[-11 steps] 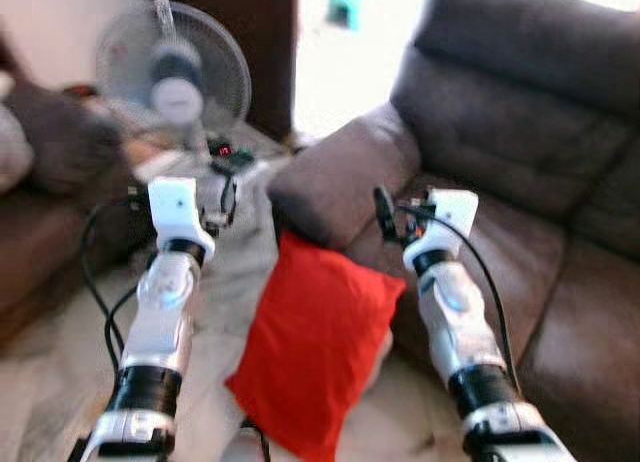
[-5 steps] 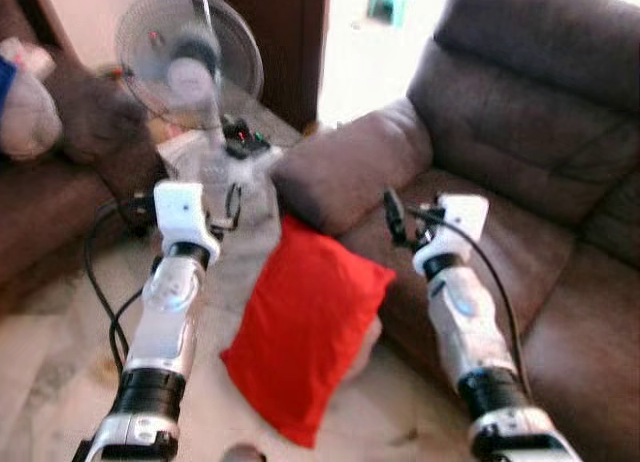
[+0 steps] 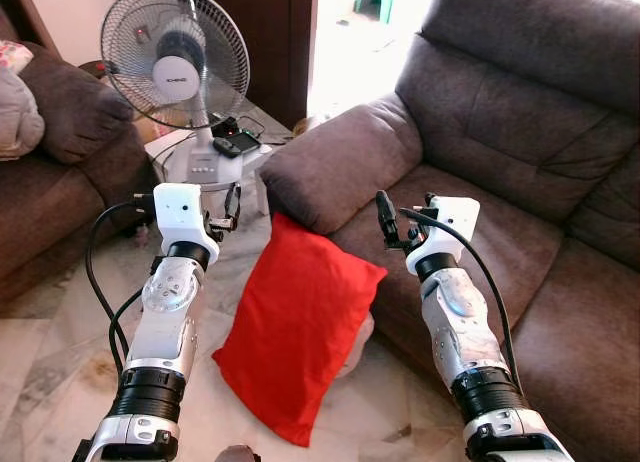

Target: Move the pillow to the sofa from floor

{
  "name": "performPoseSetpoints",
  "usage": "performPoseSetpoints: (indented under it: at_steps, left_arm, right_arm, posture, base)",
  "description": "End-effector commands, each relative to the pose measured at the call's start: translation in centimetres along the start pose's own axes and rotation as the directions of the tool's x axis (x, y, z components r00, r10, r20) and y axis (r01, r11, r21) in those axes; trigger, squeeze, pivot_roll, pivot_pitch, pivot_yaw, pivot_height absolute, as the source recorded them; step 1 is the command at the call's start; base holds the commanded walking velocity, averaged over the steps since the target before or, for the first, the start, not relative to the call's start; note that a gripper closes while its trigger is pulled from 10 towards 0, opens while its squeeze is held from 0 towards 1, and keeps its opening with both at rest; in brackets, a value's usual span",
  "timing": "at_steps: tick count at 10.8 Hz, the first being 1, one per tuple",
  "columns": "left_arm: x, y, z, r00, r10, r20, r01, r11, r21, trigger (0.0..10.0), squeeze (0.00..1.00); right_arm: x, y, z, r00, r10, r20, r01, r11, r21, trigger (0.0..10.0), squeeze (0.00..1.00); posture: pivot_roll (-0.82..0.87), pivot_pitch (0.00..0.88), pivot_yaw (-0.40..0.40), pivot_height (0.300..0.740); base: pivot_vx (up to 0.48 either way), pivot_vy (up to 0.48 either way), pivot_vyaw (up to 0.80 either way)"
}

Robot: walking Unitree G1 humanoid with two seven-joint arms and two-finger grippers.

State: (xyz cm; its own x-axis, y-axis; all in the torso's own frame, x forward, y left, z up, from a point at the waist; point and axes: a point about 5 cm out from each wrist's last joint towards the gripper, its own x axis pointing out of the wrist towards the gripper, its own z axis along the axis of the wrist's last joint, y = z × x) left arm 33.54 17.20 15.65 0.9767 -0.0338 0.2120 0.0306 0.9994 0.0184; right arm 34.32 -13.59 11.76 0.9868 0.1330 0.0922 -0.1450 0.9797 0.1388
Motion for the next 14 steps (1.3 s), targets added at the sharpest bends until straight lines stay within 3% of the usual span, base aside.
performPoseSetpoints:
  at_steps: [1,3,5,8,14]
  left_arm:
    - [0.2,-0.1,0.0,1.000,0.004,-0.011,-0.004,1.000,0.001,10.0,0.00]
    - [0.2,-0.1,0.0,1.000,0.006,-0.012,-0.006,1.000,0.013,10.0,0.00]
    - [0.2,0.1,-0.1,1.000,0.012,-0.018,-0.011,0.999,0.031,10.0,0.00]
    - [0.2,0.0,-0.1,1.000,0.011,-0.015,-0.011,1.000,0.024,10.0,0.00]
    - [0.3,0.1,-0.2,0.999,0.023,-0.025,-0.022,1.000,0.009,10.0,0.00]
  right_arm:
    - [0.2,-0.3,0.5,1.000,-0.007,0.012,0.007,1.000,0.008,10.0,0.00]
    - [0.2,0.0,0.6,1.000,0.013,0.013,-0.012,1.000,-0.025,10.0,0.00]
    - [0.2,1.0,0.9,0.996,0.084,0.033,-0.080,0.992,-0.100,10.0,0.00]
    - [0.2,0.9,1.0,0.995,0.084,0.046,-0.081,0.994,-0.067,10.0,0.00]
    - [0.2,0.3,0.6,0.999,0.041,0.019,-0.040,0.998,-0.039,10.0,0.00]
  posture:
    - [0.10,0.075,-0.073,0.740]
    - [0.10,0.073,-0.075,0.740]
    - [0.10,0.069,-0.076,0.740]
    - [0.10,0.067,-0.077,0.740]
    - [0.09,0.072,-0.080,0.740]
  base:
    - [0.000,0.000,0.00]
    - [0.000,0.000,0.00]
    - [0.000,0.000,0.75]
    - [0.000,0.000,0.80]
    - [0.000,0.000,0.00]
